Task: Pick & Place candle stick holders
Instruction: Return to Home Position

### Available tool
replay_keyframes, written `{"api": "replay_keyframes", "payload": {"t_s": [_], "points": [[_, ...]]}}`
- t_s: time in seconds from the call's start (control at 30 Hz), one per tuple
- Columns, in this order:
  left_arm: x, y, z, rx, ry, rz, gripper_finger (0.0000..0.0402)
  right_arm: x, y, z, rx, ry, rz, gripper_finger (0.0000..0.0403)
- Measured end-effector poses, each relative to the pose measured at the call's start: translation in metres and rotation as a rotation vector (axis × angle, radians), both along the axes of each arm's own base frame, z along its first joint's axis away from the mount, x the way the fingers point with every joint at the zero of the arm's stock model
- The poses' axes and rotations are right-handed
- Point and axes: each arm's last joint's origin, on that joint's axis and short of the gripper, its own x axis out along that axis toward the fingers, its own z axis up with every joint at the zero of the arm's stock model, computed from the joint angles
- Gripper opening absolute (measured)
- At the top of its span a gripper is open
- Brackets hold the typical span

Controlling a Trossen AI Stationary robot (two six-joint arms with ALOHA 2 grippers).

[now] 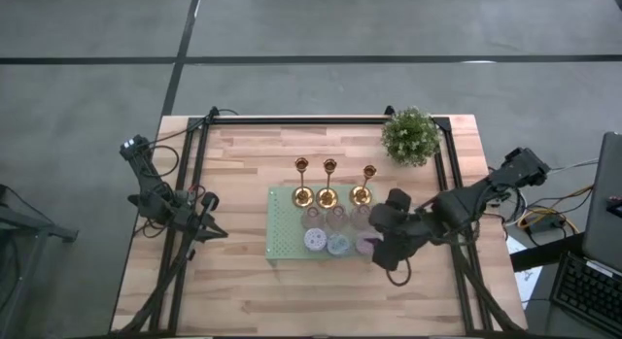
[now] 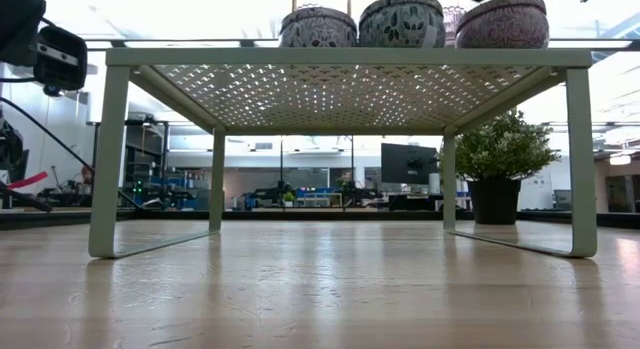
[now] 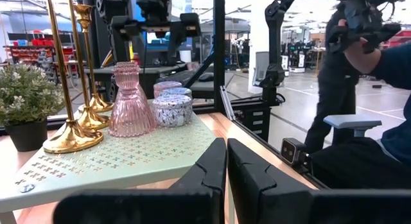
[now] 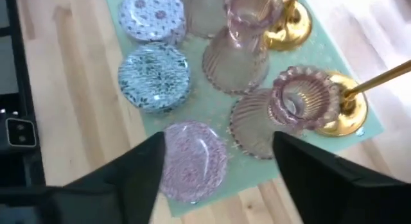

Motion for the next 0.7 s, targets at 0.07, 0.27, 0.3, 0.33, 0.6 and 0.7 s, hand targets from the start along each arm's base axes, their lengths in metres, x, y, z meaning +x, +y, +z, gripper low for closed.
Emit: {"api": "replay_keyframes", "payload": {"t_s": [0.07,0.27,0.3,0.33,0.6,0.7], "points": [[0.000,0.000,0.000,0.000,0.000,0.000,0.0019,-0.005,0.001,0.005,-0.018,-0.023,0.020,0.0241],[0.000,0.000,0.000,0.000,0.000,0.000,0.0019,-0.020,0.011,0.009,-0.100,-0.077,0.074,0.0063],[0.000,0.000,0.000,0.007,-0.004,0.002,0.0019,-0.024,0.014,0.007,-0.124,-0.084,0.083,0.0035],[0.000,0.001,0.001,0.029,-0.020,0.017,0.0019,-0.028,0.017,0.004,-0.144,-0.096,0.092,0.0025],[0.000,0.005,0.015,-0.066,-0.098,0.132,0.0019,-0.060,0.035,-0.028,-0.128,-0.393,0.258,0.0008],[0.001,0.006,0.013,-0.068,-0.088,0.159,0.0019,-0.071,0.028,-0.043,-0.087,-0.516,0.284,0.0008]]}}
